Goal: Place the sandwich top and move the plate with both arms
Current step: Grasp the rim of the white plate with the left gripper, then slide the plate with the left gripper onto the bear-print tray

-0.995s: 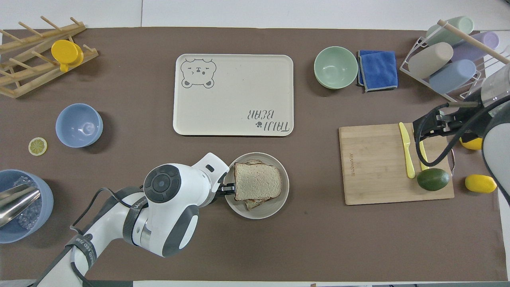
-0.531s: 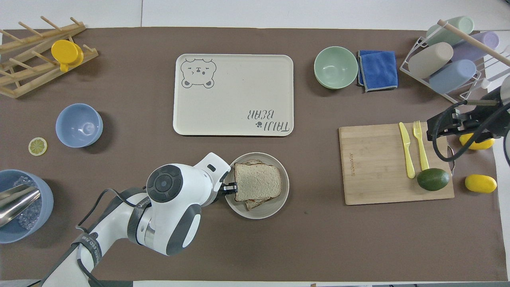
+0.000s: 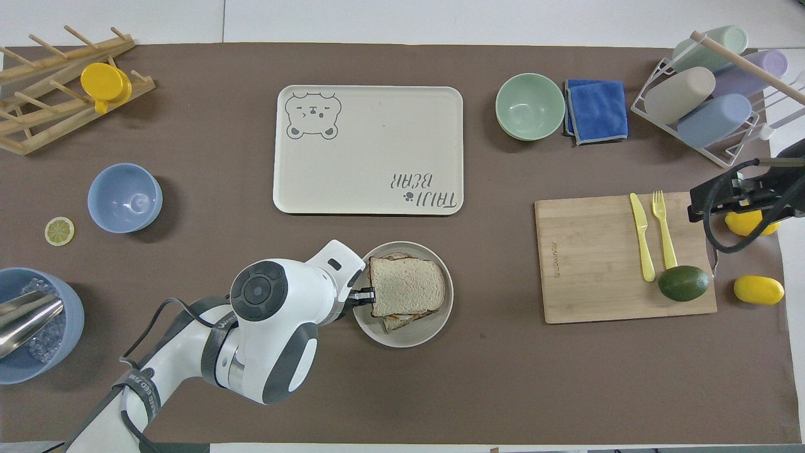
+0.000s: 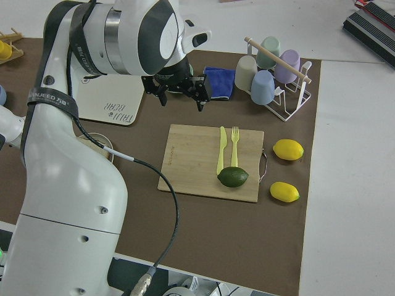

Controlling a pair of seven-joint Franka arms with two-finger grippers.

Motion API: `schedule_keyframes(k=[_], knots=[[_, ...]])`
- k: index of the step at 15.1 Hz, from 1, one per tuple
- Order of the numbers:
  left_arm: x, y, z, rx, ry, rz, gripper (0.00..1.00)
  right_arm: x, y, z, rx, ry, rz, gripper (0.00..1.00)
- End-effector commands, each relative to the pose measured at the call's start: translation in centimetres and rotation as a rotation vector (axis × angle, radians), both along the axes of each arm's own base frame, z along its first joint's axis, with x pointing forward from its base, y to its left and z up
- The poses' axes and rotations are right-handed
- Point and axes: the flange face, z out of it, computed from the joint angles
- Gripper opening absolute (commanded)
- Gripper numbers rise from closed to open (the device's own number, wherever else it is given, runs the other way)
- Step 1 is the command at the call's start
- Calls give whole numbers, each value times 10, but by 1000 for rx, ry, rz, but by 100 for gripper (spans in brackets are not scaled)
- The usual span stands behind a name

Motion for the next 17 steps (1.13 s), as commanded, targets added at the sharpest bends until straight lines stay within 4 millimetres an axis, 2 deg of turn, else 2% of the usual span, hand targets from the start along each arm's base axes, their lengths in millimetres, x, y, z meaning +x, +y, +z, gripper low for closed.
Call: schedule_keyframes(k=[1, 3, 6, 7, 8, 10, 13, 15, 17], knots=[[9, 9, 0, -25, 24, 53, 0, -3, -7, 2, 3, -11, 18, 100], [27, 14, 24, -52, 41, 36, 0, -3, -8, 3, 5, -15, 2, 100], [80, 30, 71, -96, 44, 49, 0, -4, -14, 9, 7, -35, -13, 100], [99, 35, 77, -106, 37, 64, 0, -4, -26, 10, 13, -45, -33, 100], [117, 43, 87, -121, 20, 88, 0, -4, -27, 10, 14, -47, -29, 100], [149, 61, 93, -134, 1, 131, 0, -3, -24, 9, 14, -45, -23, 100], [204, 69, 94, -151, 9, 157, 0, -3, -20, 10, 13, -48, -14, 100], [229, 72, 86, -155, 14, 166, 0, -3, -19, 10, 11, -48, -11, 100], [246, 80, 66, -154, 22, 191, 0, -3, -14, 10, 10, -48, -3, 100]])
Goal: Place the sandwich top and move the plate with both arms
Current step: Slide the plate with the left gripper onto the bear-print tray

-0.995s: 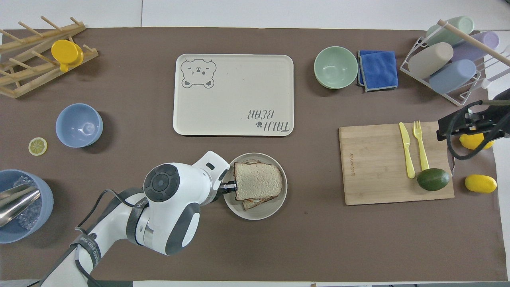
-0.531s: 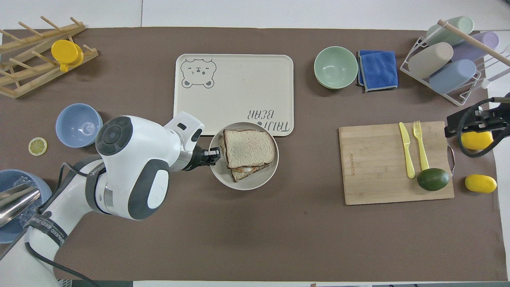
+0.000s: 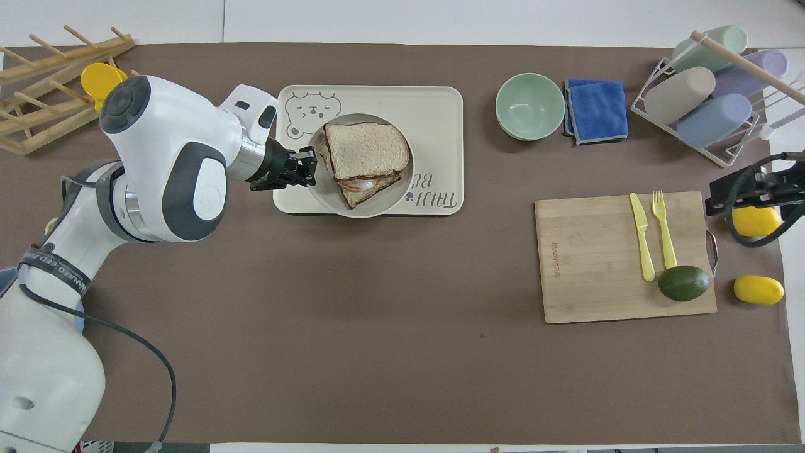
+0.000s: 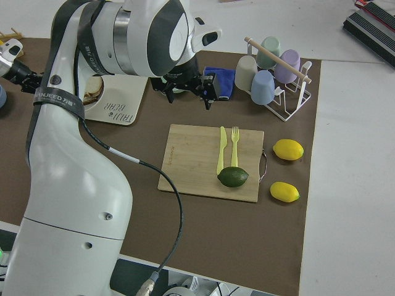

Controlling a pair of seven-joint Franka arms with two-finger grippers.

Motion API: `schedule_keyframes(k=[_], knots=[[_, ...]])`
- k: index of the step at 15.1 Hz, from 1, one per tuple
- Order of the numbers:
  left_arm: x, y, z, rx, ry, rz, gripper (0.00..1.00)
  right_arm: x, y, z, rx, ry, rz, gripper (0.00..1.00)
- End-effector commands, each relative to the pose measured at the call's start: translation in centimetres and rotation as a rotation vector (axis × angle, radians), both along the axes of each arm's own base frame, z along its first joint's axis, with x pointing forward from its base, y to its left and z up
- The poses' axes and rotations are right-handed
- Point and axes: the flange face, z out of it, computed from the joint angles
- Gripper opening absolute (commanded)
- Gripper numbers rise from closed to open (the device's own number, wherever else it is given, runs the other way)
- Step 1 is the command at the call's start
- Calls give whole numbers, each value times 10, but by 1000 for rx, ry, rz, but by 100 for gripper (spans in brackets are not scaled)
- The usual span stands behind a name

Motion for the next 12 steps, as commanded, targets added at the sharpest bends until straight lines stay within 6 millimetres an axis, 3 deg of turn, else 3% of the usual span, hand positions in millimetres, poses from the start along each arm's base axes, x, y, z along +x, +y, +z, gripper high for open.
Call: schedule_keyframes(k=[1, 4, 5, 7, 10, 12], knots=[[33, 0, -16, -25, 14, 2, 0, -1, 2, 3, 9, -25, 26, 100], [43, 2, -35, -22, -30, 31, 0, -1, 3, 6, 5, -40, 26, 100], [42, 3, -50, -15, -32, 39, 0, -1, 4, 5, 8, -39, 28, 100], [44, 11, -54, -13, -26, 17, 0, -1, 3, 5, 9, -39, 28, 100], [40, 6, -63, -9, -50, 26, 0, -1, 3, 5, -2, -37, 28, 100], [36, 2, -62, 3, -52, 6, 100, -1, 2, 6, -1, -40, 26, 100]])
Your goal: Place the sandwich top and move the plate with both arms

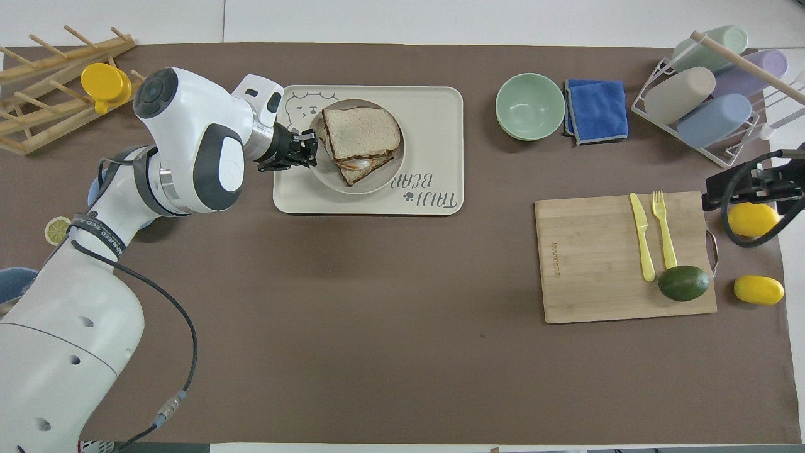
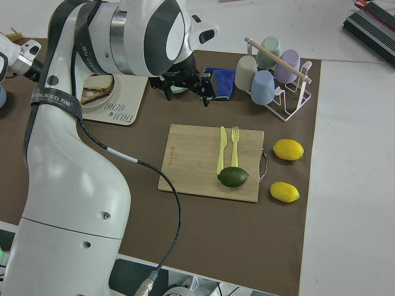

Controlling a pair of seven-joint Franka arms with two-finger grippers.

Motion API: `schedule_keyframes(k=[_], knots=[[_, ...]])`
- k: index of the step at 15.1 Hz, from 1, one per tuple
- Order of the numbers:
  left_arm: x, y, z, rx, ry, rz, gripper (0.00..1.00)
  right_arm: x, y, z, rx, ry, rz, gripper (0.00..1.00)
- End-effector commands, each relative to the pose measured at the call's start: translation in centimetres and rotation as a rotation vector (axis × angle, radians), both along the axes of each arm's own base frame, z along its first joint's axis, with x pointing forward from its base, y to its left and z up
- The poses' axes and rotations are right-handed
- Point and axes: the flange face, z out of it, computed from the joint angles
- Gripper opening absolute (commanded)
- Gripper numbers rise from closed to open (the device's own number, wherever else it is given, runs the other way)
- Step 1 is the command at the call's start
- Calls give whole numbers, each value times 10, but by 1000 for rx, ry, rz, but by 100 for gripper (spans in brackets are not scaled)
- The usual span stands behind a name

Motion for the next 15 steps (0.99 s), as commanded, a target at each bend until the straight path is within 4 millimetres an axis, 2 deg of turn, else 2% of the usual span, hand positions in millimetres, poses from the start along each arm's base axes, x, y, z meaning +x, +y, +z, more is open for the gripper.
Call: schedule_keyframes(k=[1, 3, 5, 6, 10, 13, 15], knots=[[-3, 0, 3, 0, -15, -17, 100, -4, -2, 4, 0, -15, 18, 100], [0, 6, 7, -1, -11, -13, 100, -3, 0, 4, 0, -15, 22, 100], [2, 16, 29, -8, -36, 3, 100, -4, 0, 3, 0, -14, 23, 100], [5, 32, 36, -8, -30, 21, 100, -4, 0, 3, 0, -14, 23, 100], [3, 85, 87, 24, -33, 50, 100, -4, 0, 3, 0, -12, 22, 100], [-8, 102, 128, 121, -62, 8, 100, -4, 0, 3, 0, -12, 22, 100], [-15, 121, 150, 176, -61, -5, 100, -4, 0, 3, 0, -12, 22, 100]])
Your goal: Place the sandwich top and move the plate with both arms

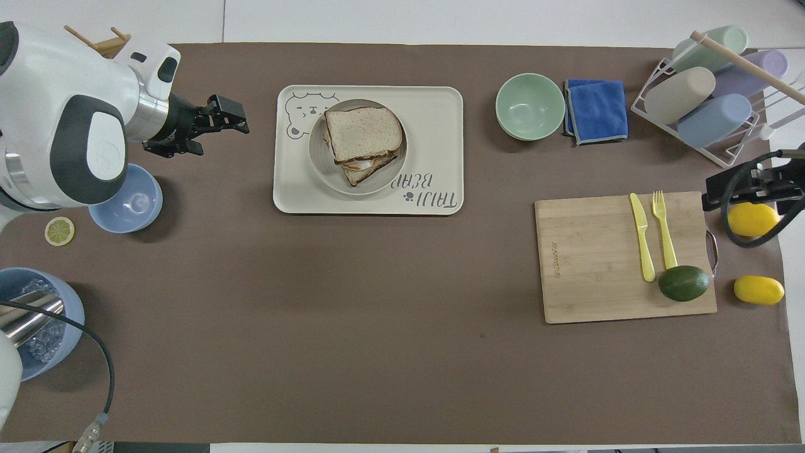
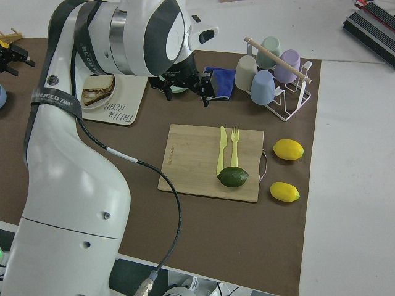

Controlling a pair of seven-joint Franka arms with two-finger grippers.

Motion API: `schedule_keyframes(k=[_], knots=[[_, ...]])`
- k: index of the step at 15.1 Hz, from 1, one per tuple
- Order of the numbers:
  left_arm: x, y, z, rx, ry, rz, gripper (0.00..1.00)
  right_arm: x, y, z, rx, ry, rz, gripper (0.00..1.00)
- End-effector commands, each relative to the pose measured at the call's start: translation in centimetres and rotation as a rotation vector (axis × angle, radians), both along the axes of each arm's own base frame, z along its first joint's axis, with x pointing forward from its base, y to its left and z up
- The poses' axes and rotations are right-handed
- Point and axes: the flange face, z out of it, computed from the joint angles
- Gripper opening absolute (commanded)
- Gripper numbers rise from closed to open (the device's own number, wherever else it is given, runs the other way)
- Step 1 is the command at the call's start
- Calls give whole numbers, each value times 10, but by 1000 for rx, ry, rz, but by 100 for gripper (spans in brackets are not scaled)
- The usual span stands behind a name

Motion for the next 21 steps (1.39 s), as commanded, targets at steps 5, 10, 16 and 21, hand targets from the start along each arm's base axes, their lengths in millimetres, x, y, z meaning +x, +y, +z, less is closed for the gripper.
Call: schedule_keyframes(k=[5, 10, 16, 21], knots=[[-48, 43, 89, 199, 0, -59, 100, -4, 0, 3, -2, -11, 22, 100], [-108, 85, 145, 226, 126, -178, 100, -4, 1, 3, -3, -11, 24, 100], [-158, 96, 129, 226, 293, -273, 100, -4, 0, 3, -3, -11, 22, 100], [-139, 85, 134, 215, 165, -270, 100, -4, 2, 3, -5, -12, 25, 100]])
